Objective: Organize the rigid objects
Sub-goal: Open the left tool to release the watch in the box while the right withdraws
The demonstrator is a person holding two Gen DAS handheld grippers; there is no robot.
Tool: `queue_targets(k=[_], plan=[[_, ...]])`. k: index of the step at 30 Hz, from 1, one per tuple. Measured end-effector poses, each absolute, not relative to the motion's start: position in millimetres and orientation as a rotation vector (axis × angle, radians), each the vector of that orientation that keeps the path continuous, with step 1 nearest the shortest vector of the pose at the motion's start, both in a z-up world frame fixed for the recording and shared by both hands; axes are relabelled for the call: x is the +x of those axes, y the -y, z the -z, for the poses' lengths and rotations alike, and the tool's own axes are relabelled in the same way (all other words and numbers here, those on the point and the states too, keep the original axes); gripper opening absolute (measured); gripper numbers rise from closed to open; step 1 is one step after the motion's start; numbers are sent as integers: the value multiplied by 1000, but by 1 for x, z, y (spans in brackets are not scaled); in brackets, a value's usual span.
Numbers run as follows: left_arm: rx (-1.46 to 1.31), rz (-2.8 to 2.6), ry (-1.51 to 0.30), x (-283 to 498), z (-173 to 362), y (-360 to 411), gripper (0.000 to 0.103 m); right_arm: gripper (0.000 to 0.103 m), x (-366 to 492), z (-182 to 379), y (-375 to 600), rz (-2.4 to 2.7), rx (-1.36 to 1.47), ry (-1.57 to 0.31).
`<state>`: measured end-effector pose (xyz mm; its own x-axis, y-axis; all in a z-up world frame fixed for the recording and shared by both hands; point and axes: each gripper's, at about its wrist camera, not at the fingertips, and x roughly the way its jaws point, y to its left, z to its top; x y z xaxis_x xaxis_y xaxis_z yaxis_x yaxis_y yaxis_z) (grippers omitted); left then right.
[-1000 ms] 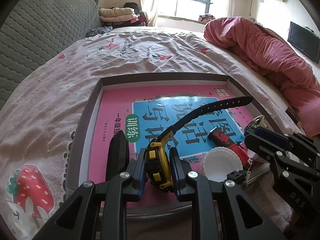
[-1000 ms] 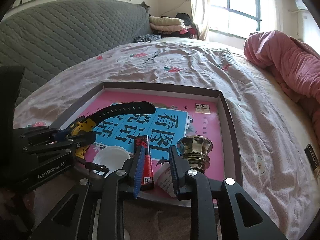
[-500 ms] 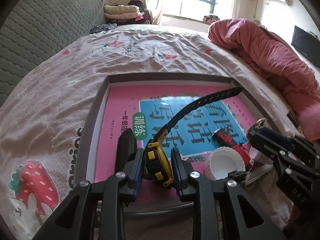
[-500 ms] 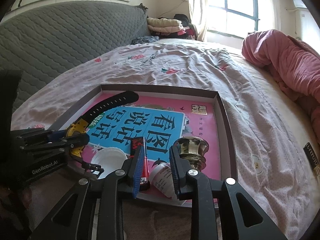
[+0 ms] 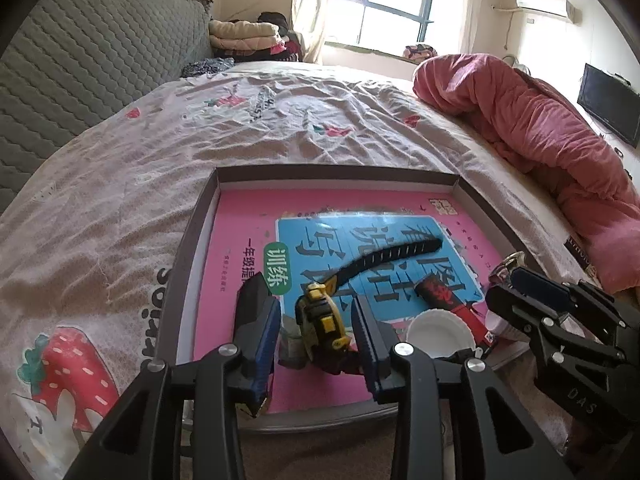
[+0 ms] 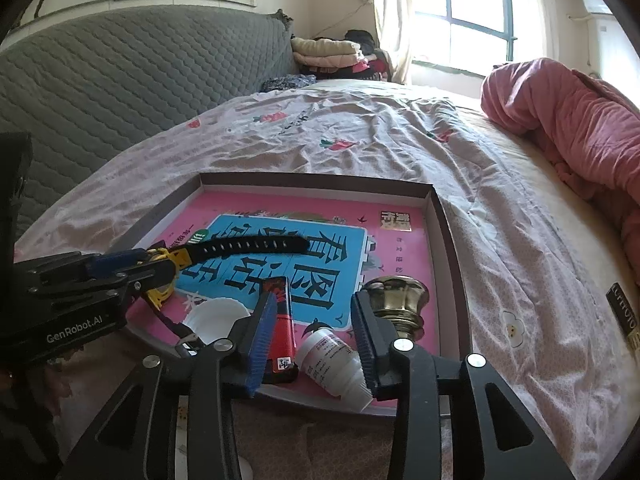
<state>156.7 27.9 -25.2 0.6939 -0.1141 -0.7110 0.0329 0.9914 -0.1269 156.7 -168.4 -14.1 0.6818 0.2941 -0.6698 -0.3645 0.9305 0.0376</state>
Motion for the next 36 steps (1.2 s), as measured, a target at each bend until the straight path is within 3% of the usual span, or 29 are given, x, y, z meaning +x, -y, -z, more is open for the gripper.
queue_targets(k=[10,12,14,23,36], plan=[[-108,84,-758,153,14,-28,37,54,157,10,173,-375,-74,-719],[-100,87,-748,150,9,-27,40,59,156,8,174,-370,-71,-709],[-96,88,-736,147,5,-27,50,61,155,6,175,-365,-71,-700],[-106,91,-720,132,-8,-28,51,73,140,-10,180,-376,-67,-635],[-50,111,-719,97,-21,-20,51,74,104,-20,168,-453,-138,-636]])
